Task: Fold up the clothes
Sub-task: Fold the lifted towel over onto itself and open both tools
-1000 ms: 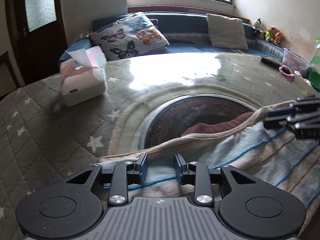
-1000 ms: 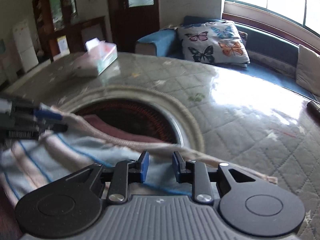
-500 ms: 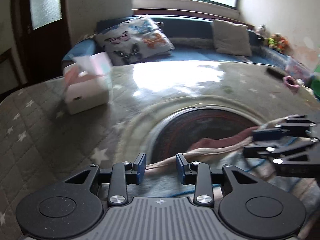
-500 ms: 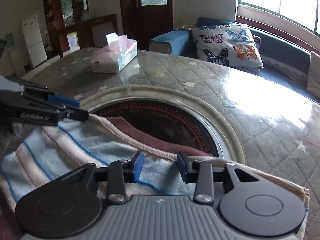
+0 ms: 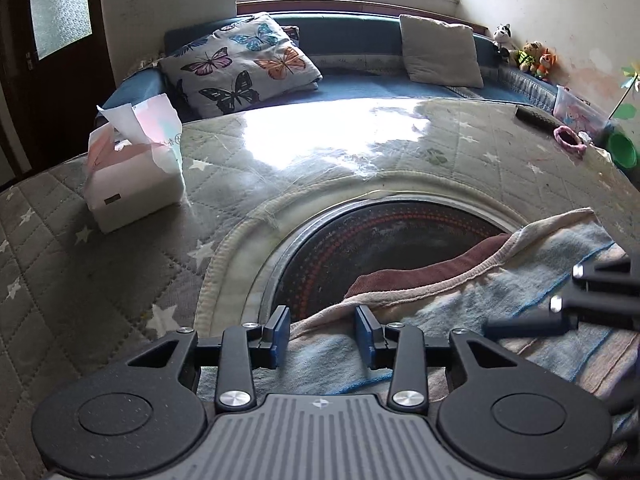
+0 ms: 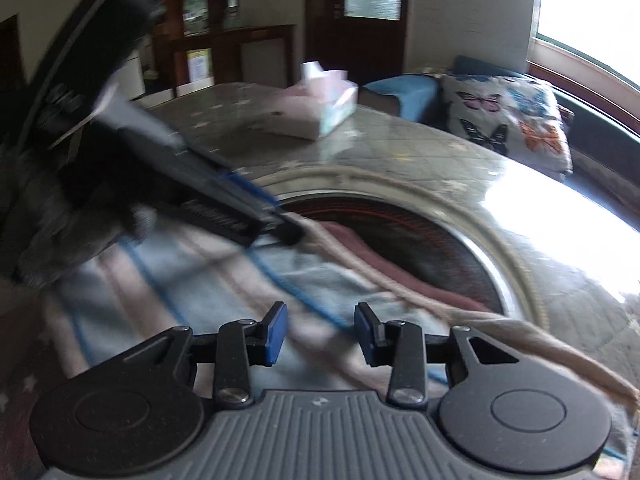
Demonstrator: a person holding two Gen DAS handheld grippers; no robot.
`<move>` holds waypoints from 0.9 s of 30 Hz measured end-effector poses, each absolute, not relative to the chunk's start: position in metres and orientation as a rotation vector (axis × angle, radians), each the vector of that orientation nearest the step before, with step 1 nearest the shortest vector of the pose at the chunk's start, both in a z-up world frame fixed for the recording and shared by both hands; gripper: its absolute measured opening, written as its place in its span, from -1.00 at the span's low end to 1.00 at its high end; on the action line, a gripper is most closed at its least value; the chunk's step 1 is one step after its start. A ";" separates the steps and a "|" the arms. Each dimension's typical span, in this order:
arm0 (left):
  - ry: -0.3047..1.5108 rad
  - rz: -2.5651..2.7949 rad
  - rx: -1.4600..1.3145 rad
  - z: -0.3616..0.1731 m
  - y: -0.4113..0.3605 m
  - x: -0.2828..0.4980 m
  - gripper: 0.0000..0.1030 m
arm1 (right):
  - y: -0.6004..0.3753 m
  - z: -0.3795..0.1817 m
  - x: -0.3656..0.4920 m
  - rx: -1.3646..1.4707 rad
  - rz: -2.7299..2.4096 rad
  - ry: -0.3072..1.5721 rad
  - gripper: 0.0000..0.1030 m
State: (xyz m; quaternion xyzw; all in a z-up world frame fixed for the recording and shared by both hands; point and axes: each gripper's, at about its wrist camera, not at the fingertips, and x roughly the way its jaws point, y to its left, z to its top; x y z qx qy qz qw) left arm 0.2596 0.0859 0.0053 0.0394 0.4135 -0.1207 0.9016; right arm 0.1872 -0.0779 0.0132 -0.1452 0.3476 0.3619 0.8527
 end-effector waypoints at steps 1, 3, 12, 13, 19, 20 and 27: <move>0.859 -0.251 0.082 0.006 0.087 0.260 -0.20 | -0.075 0.013 0.183 -0.307 0.781 0.732 -0.28; 0.861 -0.249 0.088 0.007 0.088 0.260 -0.17 | -0.069 0.015 0.174 -0.310 0.819 0.729 -0.28; 0.873 -0.238 0.099 0.009 0.099 0.257 -0.13 | -0.033 0.022 0.139 -0.316 0.981 0.704 -0.28; 0.872 -0.235 0.098 0.009 0.100 0.257 -0.13 | -0.028 0.022 0.135 -0.326 0.994 0.700 -0.28; 0.867 -0.208 0.078 0.010 0.104 0.253 -0.08 | -0.010 0.022 0.106 -0.366 1.079 0.697 -0.26; 0.862 -0.198 0.077 0.012 0.106 0.250 -0.10 | -0.010 0.023 0.102 -0.368 1.089 0.700 -0.26; 0.802 -0.209 0.053 0.025 0.114 0.206 -0.10 | -0.040 0.035 0.093 -0.340 1.036 0.712 -0.25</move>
